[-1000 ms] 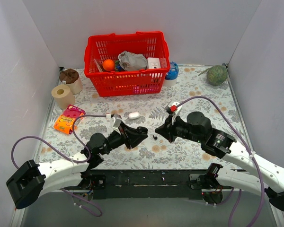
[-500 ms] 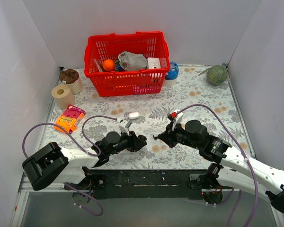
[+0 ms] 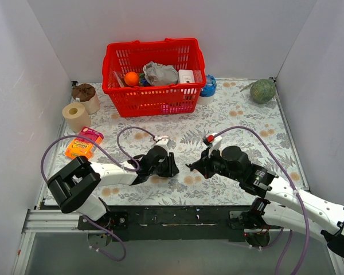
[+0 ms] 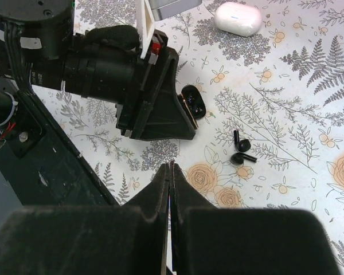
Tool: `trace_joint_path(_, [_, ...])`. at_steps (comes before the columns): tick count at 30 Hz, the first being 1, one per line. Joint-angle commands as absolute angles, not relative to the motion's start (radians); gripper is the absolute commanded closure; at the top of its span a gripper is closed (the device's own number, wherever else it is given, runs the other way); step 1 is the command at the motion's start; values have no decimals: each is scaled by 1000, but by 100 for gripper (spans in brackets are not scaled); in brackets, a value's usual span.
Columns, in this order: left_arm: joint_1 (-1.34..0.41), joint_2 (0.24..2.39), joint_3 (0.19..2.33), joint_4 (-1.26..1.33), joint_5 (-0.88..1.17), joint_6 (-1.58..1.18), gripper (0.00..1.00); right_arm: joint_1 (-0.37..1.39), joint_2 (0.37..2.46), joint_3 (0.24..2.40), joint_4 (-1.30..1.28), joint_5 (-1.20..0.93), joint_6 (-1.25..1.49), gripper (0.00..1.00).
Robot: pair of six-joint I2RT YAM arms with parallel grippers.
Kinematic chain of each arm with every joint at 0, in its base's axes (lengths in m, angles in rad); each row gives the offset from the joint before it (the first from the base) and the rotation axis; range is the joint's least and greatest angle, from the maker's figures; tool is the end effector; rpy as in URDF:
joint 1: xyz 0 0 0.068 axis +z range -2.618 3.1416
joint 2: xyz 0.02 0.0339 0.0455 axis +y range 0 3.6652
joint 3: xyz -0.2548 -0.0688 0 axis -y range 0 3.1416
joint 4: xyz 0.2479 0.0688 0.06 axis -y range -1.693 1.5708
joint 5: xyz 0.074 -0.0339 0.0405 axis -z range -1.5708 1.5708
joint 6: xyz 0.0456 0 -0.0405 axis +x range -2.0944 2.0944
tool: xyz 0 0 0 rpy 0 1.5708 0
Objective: Insert the wireless bluetooth earbuds into the charging case
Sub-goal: Place the earbud at the center of the board.
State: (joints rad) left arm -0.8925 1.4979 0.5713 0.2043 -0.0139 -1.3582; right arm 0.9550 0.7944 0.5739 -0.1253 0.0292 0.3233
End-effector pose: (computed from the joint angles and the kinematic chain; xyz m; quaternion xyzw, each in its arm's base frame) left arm 0.1812 -0.2239 0.1264 -0.2131 0.8861 -0.3687 0.1831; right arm 0.1218 0.1698 0.2591 -0.2462 0.7803 0.3333 0.4685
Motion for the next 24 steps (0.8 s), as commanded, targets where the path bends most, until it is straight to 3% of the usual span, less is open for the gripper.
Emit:
trace_joint_path(1, [-899, 1395, 554, 152, -63, -1379, 100, 956, 776, 574, -110, 63, 342, 99])
trace_joint_path(5, [-899, 1206, 447, 222, -97, -1344, 100, 956, 720, 551, -86, 83, 347, 99])
trace_joint_path(8, [-900, 985, 259, 495, 31, -1252, 100, 956, 669, 541, -9, 8, 342, 94])
trace_joint_path(12, [-904, 757, 4, 1076, 155, -1111, 100, 956, 730, 662, -52, -214, 285, 99])
trace_joint_path(19, [-905, 706, 100, 969, 320, -973, 100, 986, 813, 794, -32, -399, 279, 99])
trace_joint_path(24, [-905, 782, 159, 999, 367, -962, 100, 1066, 882, 893, -72, -362, 233, 99])
